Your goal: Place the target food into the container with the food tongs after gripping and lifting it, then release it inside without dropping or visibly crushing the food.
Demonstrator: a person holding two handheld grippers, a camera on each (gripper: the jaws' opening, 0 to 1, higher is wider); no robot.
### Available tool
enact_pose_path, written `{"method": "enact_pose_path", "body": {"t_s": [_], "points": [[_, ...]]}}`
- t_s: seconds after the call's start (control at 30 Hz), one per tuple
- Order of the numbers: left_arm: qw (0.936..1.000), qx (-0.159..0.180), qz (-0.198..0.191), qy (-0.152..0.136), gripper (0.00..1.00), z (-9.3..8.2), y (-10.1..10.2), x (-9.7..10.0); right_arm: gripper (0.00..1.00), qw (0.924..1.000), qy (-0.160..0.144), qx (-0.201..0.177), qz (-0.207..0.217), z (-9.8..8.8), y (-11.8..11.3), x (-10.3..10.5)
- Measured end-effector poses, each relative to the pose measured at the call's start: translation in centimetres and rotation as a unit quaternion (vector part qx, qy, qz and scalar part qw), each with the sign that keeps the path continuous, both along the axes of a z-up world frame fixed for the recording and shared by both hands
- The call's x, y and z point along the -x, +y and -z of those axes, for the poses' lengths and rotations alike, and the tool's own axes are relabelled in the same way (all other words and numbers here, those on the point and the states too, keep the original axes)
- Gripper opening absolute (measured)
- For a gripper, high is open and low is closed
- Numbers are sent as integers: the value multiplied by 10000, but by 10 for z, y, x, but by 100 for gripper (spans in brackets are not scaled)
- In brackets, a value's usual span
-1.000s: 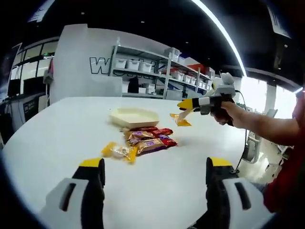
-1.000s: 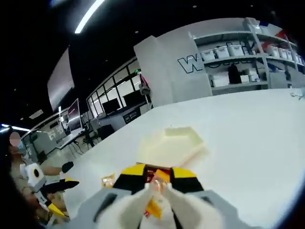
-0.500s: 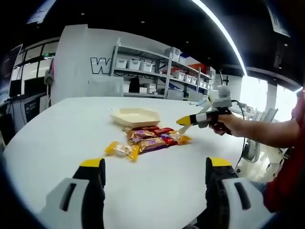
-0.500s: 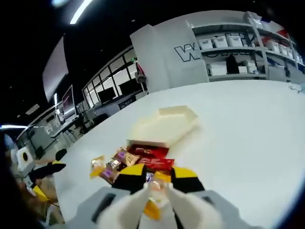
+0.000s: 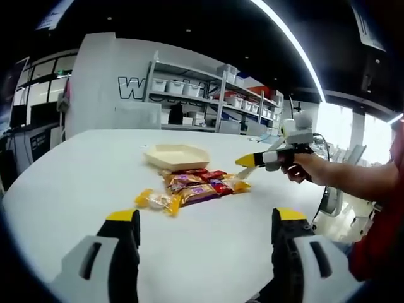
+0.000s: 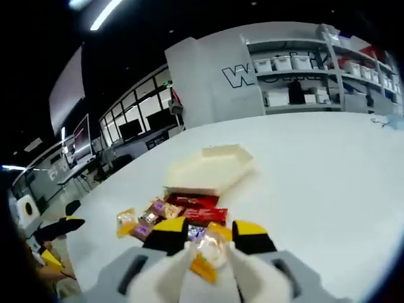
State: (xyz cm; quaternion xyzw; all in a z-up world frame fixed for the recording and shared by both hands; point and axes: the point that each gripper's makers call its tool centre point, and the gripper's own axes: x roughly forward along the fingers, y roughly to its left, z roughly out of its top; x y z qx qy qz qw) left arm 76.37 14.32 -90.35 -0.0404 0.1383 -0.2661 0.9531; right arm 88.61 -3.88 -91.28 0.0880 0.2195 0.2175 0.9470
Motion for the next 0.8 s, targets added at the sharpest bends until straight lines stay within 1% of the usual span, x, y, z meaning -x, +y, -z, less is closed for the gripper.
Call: {"method": "enact_pose_path", "body": {"t_s": [0.07, 0.13, 0.23, 0.33, 0.47, 0.53, 0.6, 0.7, 0.8], "points": [[10000, -18, 18, -9, 84, 0, 0, 1, 23, 10000, 2, 55, 27, 1, 2, 2], [10000, -2, 4, -15, 84, -1, 1, 1, 23, 9998, -29, 163, -56, 2, 7, 6], [10000, 18, -1, -16, 83, -1, 2, 2, 23, 9981, -185, 559, -174, 3, 7, 12], [10000, 11, -18, -6, 83, 1, 3, 2, 23, 9971, -237, 698, -191, 3, 2, 16], [10000, 87, -25, -9, 83, 0, 2, 1, 23, 9969, -219, 736, -180, 5, -9, 19], [10000, 92, -10, -24, 83, -2, -1, 0, 23, 9965, -160, 803, -156, 11, -17, 19], [9999, 86, 14, -54, 82, -4, -4, 0, 23, 9969, -113, 769, -110, 15, -23, 20], [9999, 96, 33, -66, 82, -7, -7, 0, 23, 9972, -113, 736, -55, 15, -28, 20], [10000, 63, 47, -48, 82, -7, -8, 0, 23, 9965, -155, 821, -8, 14, -33, 17]]}}
